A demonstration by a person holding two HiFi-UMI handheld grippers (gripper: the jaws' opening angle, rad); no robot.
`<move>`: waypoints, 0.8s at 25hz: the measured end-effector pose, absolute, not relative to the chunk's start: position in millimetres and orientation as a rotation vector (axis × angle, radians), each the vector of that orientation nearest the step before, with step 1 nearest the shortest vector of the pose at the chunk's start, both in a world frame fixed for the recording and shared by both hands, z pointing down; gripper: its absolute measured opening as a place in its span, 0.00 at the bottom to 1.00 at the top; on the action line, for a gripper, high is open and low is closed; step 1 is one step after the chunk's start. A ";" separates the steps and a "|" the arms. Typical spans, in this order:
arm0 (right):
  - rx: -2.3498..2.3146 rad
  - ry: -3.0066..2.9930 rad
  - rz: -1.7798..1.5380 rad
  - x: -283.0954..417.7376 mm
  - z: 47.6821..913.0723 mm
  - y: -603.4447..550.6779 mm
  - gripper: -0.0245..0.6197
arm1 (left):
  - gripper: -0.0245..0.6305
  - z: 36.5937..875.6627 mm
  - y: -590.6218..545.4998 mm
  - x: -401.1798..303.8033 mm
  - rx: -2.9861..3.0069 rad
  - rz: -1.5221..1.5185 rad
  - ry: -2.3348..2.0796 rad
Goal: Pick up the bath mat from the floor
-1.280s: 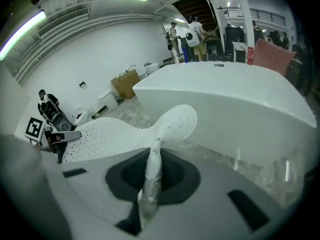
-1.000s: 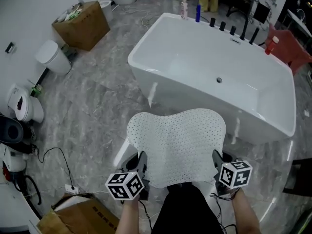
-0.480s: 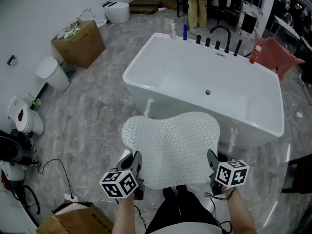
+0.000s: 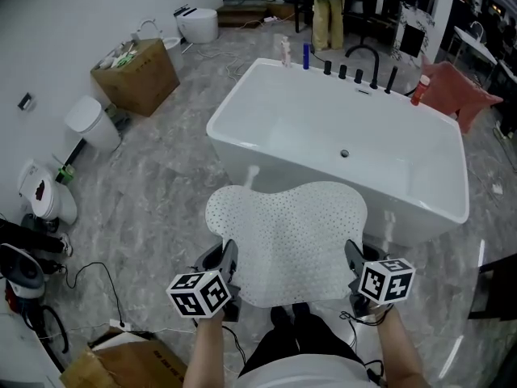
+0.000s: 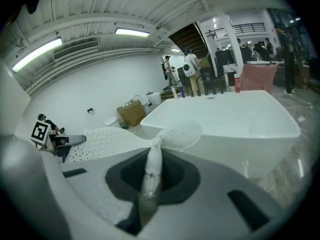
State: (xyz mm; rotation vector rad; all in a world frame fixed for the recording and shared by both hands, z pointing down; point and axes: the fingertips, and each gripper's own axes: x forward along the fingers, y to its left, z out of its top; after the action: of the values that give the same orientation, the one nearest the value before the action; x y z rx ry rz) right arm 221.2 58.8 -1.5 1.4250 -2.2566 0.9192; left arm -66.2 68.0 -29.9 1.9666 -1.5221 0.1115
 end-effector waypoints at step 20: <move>1.459 -2.273 0.860 219.8 -13.4 69.5 0.07 | 0.08 -40.6 73.6 -63.2 2.005 0.075 -1.510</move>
State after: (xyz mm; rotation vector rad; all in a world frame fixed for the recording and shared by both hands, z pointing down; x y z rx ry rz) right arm 219.8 69.5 -13.4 1.4591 -2.2734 0.8597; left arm -63.2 73.6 -40.6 2.0050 -1.5104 0.0745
